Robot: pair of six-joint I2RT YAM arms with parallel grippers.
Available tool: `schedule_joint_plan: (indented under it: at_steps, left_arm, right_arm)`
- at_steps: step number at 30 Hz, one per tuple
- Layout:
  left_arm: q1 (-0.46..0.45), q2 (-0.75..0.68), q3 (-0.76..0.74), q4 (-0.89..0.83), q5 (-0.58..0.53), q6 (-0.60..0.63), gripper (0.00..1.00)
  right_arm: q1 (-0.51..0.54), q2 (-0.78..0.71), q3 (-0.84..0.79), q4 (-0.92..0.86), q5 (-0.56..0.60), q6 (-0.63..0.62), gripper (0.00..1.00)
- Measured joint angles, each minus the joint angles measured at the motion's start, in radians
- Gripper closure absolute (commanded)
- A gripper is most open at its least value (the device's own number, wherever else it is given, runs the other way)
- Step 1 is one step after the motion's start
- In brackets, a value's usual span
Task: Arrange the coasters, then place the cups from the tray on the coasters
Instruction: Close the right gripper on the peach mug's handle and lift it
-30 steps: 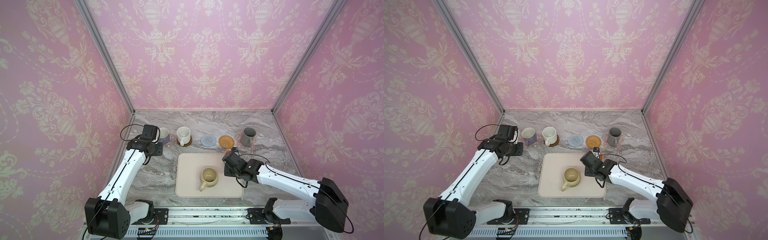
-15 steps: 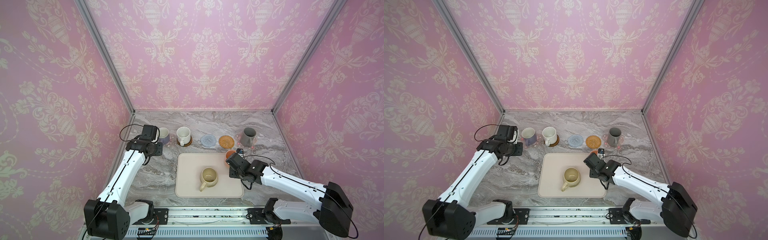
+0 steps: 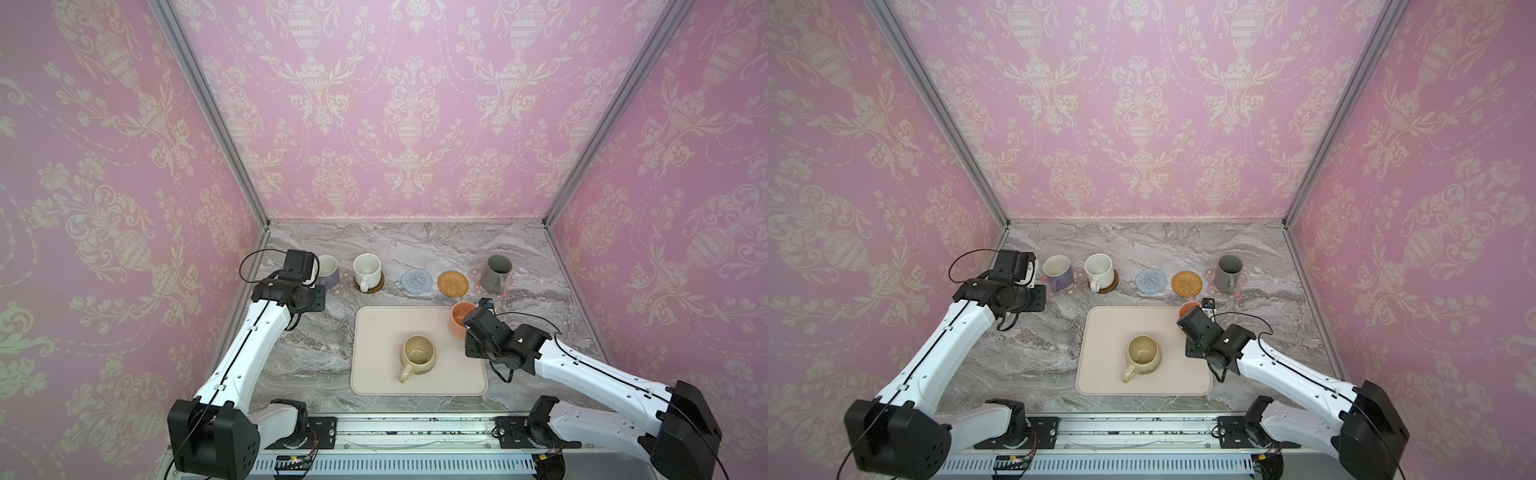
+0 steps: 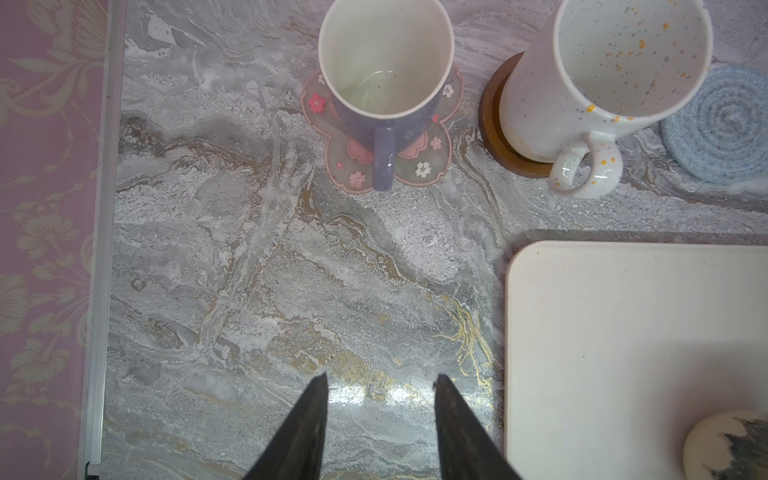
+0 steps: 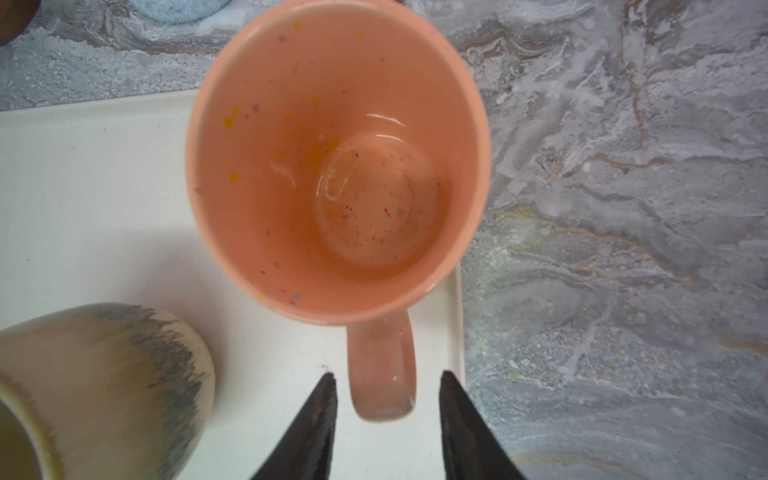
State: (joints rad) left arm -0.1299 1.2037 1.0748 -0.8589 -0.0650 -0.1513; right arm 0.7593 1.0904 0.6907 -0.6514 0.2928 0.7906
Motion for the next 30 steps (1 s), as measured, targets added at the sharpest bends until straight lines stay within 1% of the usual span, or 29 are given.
schedule_joint_plan:
  at_steps: [8,22,30]
  left_arm:
    - [0.000,-0.002,0.000,-0.010,0.000,0.000,0.55]
    - [0.000,-0.013,-0.012,-0.018,0.012,-0.013,0.54]
    - [-0.010,0.004,-0.018,-0.013,0.026,-0.027,0.54]
  right_arm:
    - [-0.001,0.066,0.006,0.011,-0.013,-0.031,0.57]
    - [-0.001,0.145,0.008,0.047,-0.024,-0.044,0.56]
    - [-0.010,0.174,0.029,0.049,-0.026,-0.062,0.60]
